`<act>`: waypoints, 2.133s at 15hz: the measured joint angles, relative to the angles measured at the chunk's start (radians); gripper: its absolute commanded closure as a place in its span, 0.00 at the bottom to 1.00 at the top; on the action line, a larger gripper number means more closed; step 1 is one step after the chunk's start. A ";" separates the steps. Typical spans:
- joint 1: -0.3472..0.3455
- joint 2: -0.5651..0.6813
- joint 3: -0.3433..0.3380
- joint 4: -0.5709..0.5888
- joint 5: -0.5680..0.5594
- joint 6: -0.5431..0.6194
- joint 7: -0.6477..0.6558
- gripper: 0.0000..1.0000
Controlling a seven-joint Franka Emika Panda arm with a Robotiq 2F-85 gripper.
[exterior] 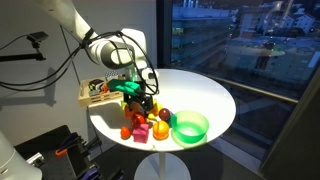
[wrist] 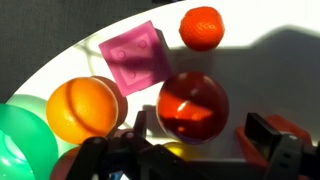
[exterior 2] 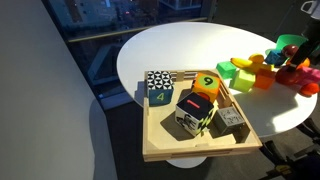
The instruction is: Put the toy apple on the tray
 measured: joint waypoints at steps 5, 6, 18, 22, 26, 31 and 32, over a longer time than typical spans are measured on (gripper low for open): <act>-0.001 0.020 0.000 -0.009 0.044 0.026 -0.063 0.00; -0.001 0.021 0.000 -0.009 0.045 0.026 -0.064 0.00; -0.005 0.029 -0.005 -0.006 0.045 0.024 -0.057 0.50; -0.005 0.021 -0.004 -0.003 0.045 0.008 -0.037 0.50; 0.007 -0.018 0.009 -0.002 0.067 -0.030 -0.018 0.50; 0.041 -0.091 0.034 -0.002 0.111 -0.083 0.020 0.50; 0.049 -0.105 0.040 -0.002 0.115 -0.090 0.033 0.50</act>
